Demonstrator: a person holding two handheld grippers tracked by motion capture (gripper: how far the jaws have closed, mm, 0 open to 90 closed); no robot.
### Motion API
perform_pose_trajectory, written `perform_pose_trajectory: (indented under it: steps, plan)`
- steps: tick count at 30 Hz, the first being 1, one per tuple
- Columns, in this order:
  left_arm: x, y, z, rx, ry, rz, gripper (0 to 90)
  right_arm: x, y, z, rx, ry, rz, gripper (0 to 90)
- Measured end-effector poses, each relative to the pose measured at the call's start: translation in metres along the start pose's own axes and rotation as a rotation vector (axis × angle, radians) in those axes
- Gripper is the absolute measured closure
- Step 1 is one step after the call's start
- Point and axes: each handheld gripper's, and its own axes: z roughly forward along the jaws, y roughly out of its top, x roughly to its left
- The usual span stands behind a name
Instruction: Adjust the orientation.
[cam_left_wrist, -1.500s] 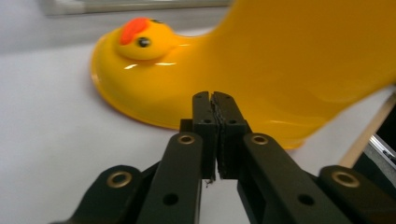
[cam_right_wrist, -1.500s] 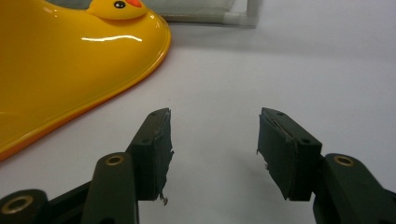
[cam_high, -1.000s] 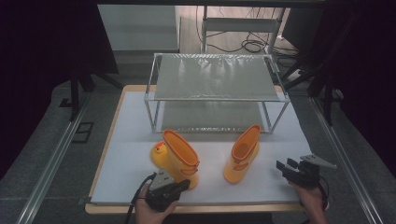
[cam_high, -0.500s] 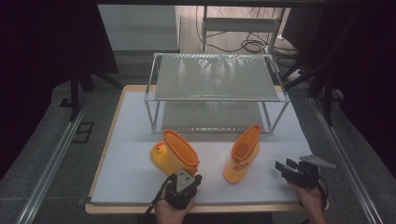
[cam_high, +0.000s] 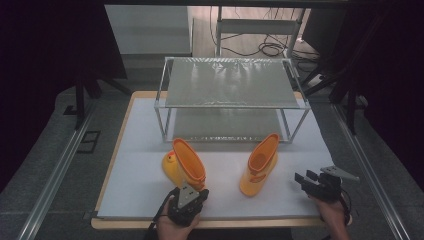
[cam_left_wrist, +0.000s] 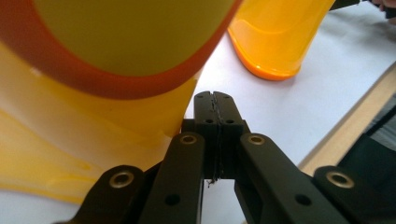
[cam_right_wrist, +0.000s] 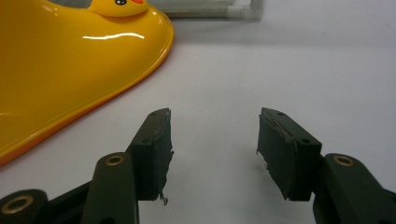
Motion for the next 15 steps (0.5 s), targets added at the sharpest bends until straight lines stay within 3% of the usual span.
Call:
perform_pose_trajectory:
  steps: [3,5,6,15]
  plan:
    - [0.010,-0.004,-0.010,0.021,-0.029,-0.039,90.0,-0.001,0.000,-0.001,0.002,0.004,0.009,43.9]
    - [0.016,-0.006,-0.016,0.030,-0.033,-0.053,90.0,-0.002,0.001,-0.002,-0.007,0.033,0.036,44.0]
    - [0.021,-0.007,-0.020,0.034,-0.029,-0.057,90.0,-0.002,0.003,-0.003,-0.023,0.048,0.056,44.1]
    - [0.054,-0.020,-0.047,0.032,0.019,-0.114,90.0,-0.004,0.003,-0.004,-0.026,0.061,0.076,44.1]
